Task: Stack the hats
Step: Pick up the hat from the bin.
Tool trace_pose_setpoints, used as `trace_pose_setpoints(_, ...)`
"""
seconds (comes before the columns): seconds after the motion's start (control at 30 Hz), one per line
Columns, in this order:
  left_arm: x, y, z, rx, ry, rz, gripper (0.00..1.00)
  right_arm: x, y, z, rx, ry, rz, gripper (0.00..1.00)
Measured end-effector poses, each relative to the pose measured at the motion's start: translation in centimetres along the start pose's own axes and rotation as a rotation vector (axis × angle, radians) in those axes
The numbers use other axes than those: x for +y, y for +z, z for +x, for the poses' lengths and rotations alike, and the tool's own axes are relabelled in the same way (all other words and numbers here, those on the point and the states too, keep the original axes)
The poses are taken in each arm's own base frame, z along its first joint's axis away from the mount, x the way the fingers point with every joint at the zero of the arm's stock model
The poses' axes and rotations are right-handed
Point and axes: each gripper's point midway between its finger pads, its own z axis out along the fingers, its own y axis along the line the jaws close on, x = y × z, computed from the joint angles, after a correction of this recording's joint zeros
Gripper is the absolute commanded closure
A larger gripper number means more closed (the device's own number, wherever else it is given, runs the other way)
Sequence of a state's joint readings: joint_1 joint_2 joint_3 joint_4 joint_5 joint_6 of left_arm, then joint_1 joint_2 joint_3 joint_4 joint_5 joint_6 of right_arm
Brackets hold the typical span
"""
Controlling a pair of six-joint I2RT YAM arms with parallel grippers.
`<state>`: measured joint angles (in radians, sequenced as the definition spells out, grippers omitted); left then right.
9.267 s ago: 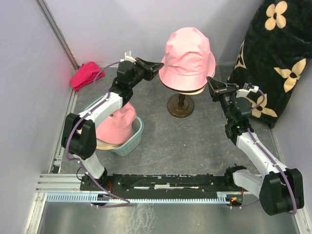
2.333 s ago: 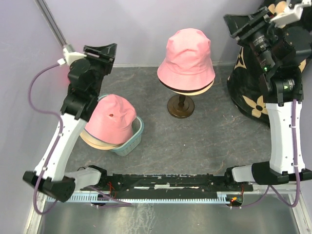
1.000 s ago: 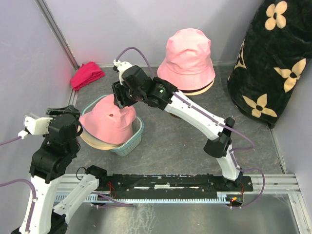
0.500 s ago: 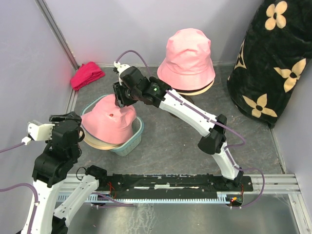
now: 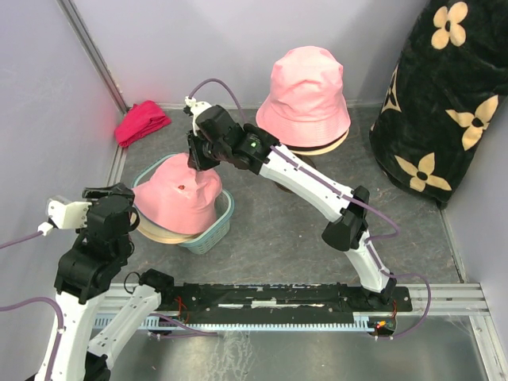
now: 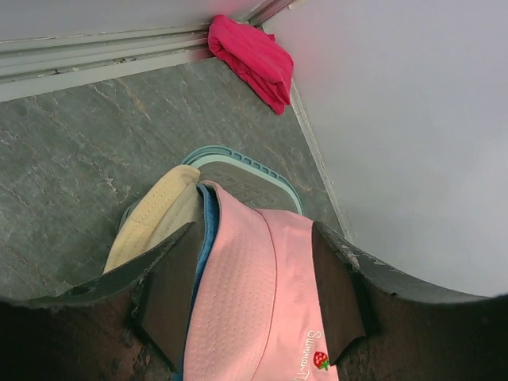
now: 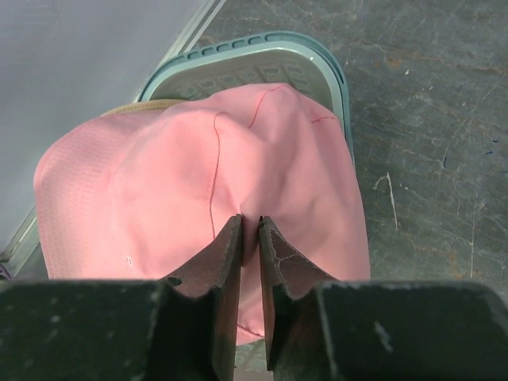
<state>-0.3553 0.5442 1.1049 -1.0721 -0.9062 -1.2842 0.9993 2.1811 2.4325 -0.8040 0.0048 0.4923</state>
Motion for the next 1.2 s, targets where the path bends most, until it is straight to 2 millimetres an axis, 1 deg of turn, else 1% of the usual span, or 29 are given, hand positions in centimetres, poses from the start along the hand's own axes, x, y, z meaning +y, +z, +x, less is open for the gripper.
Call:
trace_pose_setpoints(0.17,0.1,0.1,0.2,0.004,0.003,-0.001,0.35,0.2,-0.1,-0.9,-0.036,-0.010,-0.008,0.83)
trace_pose_setpoints(0.3,0.2,0.2,0.7,0.019,0.009,-0.002,0.35,0.4,-0.7,-1.9,-0.070,-0.022,-0.012,0.86)
trace_pose_setpoints(0.4,0.2,0.3,1.0,0.023,0.011,-0.002,0.35,0.6,-1.1,-2.5,-0.088,-0.029,-0.014,0.92)
trace_pose_setpoints(0.5,0.3,0.4,1.2,0.027,0.015,-0.005,0.35,0.6,-1.2,-2.7,-0.094,-0.032,-0.016,0.92)
trace_pose_setpoints(0.53,0.3,0.4,1.2,0.028,0.015,-0.005,0.35,0.6,-1.2,-2.7,-0.096,-0.033,-0.016,0.89)
trace_pose_setpoints(0.6,0.3,0.4,1.2,0.028,0.015,-0.005,0.35,0.6,-1.2,-2.7,-0.097,-0.037,-0.014,0.71)
trace_pose_setpoints(0.63,0.3,0.4,1.2,0.028,0.015,-0.005,0.35,0.6,-1.3,-2.8,-0.097,-0.038,-0.014,0.65)
trace_pose_setpoints(0.7,0.3,0.4,1.2,0.028,0.015,-0.005,0.35,0.6,-1.6,-2.9,-0.091,-0.044,-0.011,0.60)
trace_pose_setpoints(0.83,0.3,0.4,1.2,0.029,0.014,-0.005,0.35,1.0,-2.2,-3.6,-0.108,-0.045,-0.027,0.57)
trace_pose_setpoints(1.03,0.3,0.4,1.3,0.029,0.015,-0.006,0.35,1.1,-2.1,-3.0,-0.082,-0.045,-0.039,0.58)
trace_pose_setpoints(1.2,0.2,0.4,1.3,0.029,0.013,-0.005,0.35,1.1,-1.6,-2.4,-0.063,-0.042,-0.045,0.59)
